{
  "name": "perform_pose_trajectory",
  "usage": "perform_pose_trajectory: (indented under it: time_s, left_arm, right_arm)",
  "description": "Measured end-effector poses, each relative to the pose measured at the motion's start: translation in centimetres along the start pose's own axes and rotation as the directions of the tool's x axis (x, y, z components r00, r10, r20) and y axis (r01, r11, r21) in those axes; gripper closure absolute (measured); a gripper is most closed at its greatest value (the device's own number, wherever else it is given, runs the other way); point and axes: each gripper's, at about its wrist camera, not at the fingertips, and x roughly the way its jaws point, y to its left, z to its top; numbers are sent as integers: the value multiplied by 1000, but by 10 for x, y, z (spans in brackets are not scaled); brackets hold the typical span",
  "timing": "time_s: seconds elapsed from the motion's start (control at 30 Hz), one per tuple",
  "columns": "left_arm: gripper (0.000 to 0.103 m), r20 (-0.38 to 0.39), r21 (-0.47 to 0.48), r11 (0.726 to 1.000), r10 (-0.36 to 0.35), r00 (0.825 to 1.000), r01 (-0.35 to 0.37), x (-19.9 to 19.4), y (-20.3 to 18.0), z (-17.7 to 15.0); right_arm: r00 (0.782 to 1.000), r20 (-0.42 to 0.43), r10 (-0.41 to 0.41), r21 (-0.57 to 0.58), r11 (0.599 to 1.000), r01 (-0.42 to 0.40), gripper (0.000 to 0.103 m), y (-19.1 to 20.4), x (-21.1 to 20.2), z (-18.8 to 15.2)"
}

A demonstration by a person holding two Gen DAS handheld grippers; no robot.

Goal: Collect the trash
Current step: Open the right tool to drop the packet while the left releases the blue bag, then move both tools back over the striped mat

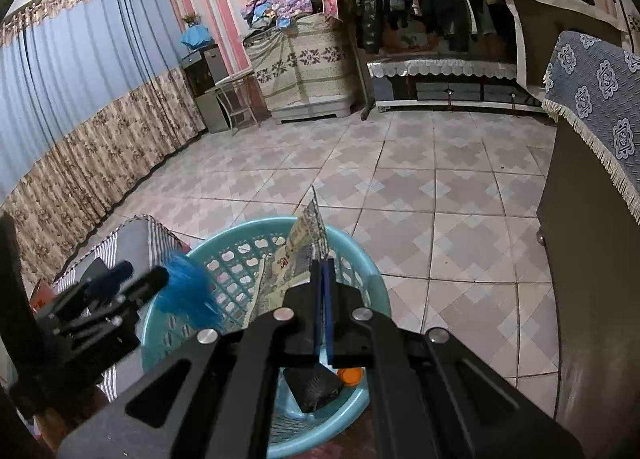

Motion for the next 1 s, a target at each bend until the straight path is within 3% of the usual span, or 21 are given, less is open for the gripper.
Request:
perform_pose_trajectory:
  time_s: [0.1,0.43,0.47,0.5,0.53,0.57,0.63,0.8,1.0]
  left_arm:
    - [18,34,-9,998,59,998,-59,-12,5,4]
    - [13,79,-79,986,152,985,-146,-62,48,1]
    - [12,80,-84,985,160,984,-153,-65,51,0]
    - [12,80,-89,983,166,983,-159,-69,55,-1]
    - [12,80,-95,982,173,982,-165,-74,59,-2]
    - [12,82,-101,980,178,981,-170,-77,62,-3]
    - [12,84,-111,978,187,979,-177,-85,68,-4]
    - [9,104,-133,968,227,968,-212,-110,85,-10]
    - [8,124,-183,953,267,956,-242,-135,106,-14]
  right_arm:
    - [1000,-8,3,0,1000,-3,101,3,2,-1]
    - [999,-44,-23,-99,995,18,98,36,12,-10]
    - [998,-53,-24,-108,994,18,87,41,14,-11]
    - [998,-55,-27,-116,993,20,59,44,16,-11]
    - [998,-49,-34,-124,992,27,43,48,16,-12]
    - [998,-39,-41,-137,990,35,34,53,16,-12]
    - [998,-45,-43,-160,986,36,34,61,17,-12]
    - [997,-36,-64,-199,978,55,14,73,16,-15]
    - [999,22,-49,-183,982,52,9,78,0,-10]
